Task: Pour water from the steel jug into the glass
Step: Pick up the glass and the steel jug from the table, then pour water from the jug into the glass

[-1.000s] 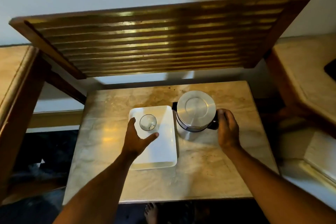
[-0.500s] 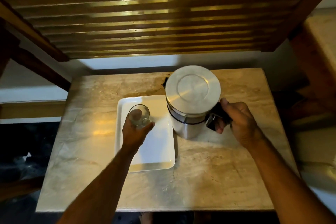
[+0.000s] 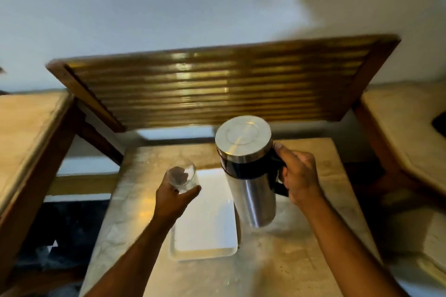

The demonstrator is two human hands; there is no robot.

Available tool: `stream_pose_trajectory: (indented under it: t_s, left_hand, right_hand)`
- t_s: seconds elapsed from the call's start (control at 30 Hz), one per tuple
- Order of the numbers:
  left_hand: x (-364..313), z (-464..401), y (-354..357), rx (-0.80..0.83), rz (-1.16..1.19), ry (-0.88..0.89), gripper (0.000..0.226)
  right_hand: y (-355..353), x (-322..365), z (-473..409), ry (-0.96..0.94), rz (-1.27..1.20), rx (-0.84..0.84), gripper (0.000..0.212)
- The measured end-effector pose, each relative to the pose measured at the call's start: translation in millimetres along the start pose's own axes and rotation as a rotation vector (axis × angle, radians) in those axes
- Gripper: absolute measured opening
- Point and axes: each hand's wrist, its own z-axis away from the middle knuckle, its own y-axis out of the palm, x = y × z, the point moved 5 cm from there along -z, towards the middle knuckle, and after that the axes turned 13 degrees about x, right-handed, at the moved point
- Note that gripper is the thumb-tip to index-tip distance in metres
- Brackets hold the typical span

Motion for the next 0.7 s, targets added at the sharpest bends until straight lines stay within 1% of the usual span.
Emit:
stream_pose_trajectory:
  t_s: [0.03,0.1,0.13,0.2,0.33,0.4,0.5,0.57,0.7]
  left_hand:
    - [-29.9,3.0,-11.1,-0.004,-0.021,0.030,0.055]
    - [-76.2,8.5,-27.5,0.008,-0.050,0.069,0.052]
    - [-100.5,12.7,-35.0,0.023,-0.069,0.093,0.051]
    - [-157.4,23.4,-51.1,0.040,-0.110,0.137,0.048]
    - [-276.8,50.6,-92.1,-0.016,-0.127,0.250,0.041]
    - [-325.2,59.7,-107.9,-0.018,-0.139,0.292,0.039]
    - [-391.2,77.9,-134.8,-0.039,-0.156,0.362,0.048]
    - [-427.7,86.3,-144.4,-0.037,-0.185,0.403,0.056]
    - [-486.2,105.3,-169.5,-0.092,-0.205,0.488,0.060]
  right_hand:
    - [8.0,27.2,1.9,0.004,-0.024,-0.009,0.060]
    - [23.9,72.9,4.4,0.022,-0.060,-0.031,0.041]
    - [32.4,96.9,5.7,0.011,-0.076,-0.021,0.040]
    - [46.9,157.4,7.2,-0.022,-0.056,-0.005,0.048]
    - [79.3,293.5,15.7,-0.099,-0.005,0.012,0.045]
    - [94.3,354.1,18.2,-0.146,0.039,0.035,0.041]
    - [121.4,437.8,26.2,-0.204,0.105,0.119,0.037]
    - [134.1,483.3,28.0,-0.262,0.187,0.127,0.030]
    - [167.2,556.7,35.1,-0.346,0.399,0.148,0.024]
